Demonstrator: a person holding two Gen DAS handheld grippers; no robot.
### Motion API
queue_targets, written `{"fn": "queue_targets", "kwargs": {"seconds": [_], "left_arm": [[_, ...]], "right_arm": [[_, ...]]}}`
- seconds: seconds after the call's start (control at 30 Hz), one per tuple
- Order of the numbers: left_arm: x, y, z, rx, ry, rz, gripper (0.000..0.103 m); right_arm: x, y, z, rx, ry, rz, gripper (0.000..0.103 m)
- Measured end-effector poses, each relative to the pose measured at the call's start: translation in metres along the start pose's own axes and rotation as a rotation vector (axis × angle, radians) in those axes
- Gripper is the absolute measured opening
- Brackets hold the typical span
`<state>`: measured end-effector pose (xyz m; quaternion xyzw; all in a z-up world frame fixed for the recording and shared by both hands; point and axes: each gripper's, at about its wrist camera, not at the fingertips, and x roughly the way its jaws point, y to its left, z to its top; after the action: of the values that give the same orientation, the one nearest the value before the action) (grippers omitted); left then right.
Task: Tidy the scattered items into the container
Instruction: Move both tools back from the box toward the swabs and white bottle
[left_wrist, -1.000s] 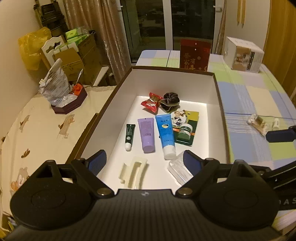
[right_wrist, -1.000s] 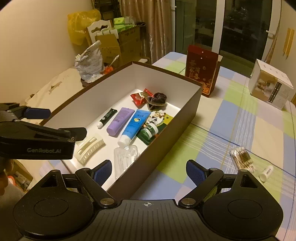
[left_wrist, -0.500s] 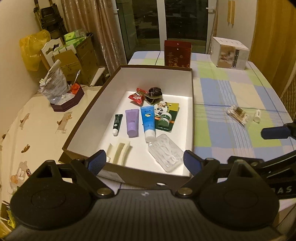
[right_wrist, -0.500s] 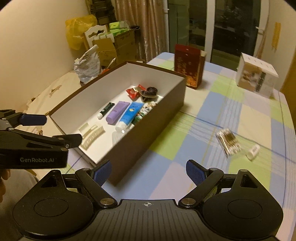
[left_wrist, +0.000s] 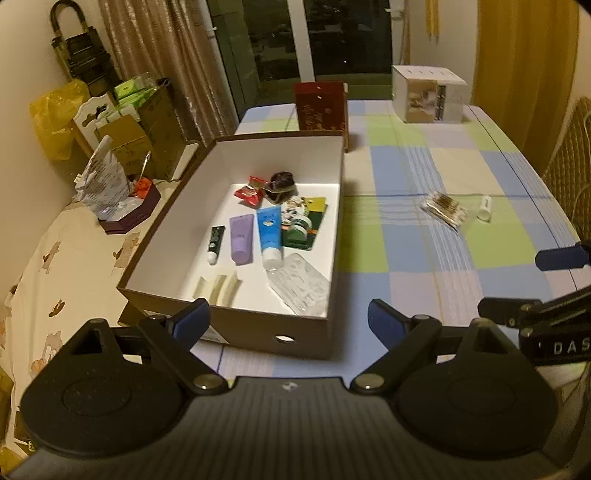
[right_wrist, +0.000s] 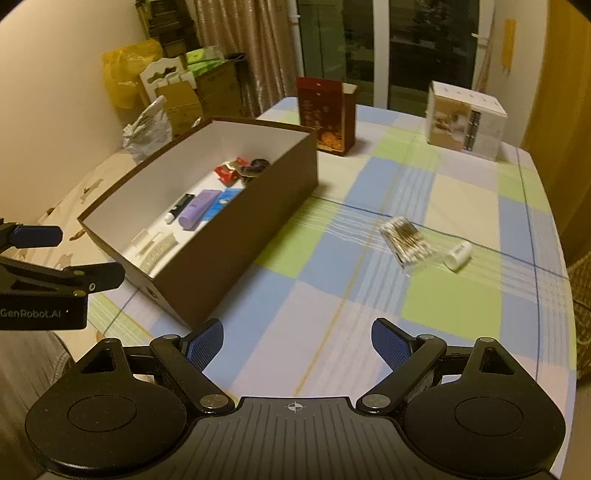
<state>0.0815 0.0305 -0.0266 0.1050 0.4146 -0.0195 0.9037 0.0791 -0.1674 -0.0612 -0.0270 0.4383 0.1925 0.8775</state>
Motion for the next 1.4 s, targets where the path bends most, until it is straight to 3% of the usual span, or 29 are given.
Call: {"fn": "queue_targets", "kwargs": {"seconds": [0.8,1.1,1.4], "left_arm": [[0.013,-0.073,-0.004,0.134,0.064,-0.088,0.090],[0.037,-0.108,0.007,0.192,0.085,-0.162,0.090],[0.087,-0.137,0.026,0.191,0.129,-0.215,0.089]], "right_arm": [[-0.022,-0.076,-0.029,0.187,0.004,-0.089,0.093],[-0.025,-0.113,-0.038,0.298,0.000,-0.142,0.092],[-0.008,-0.154,-0.043,0.397,0.001,-0.175,0.092]]}}
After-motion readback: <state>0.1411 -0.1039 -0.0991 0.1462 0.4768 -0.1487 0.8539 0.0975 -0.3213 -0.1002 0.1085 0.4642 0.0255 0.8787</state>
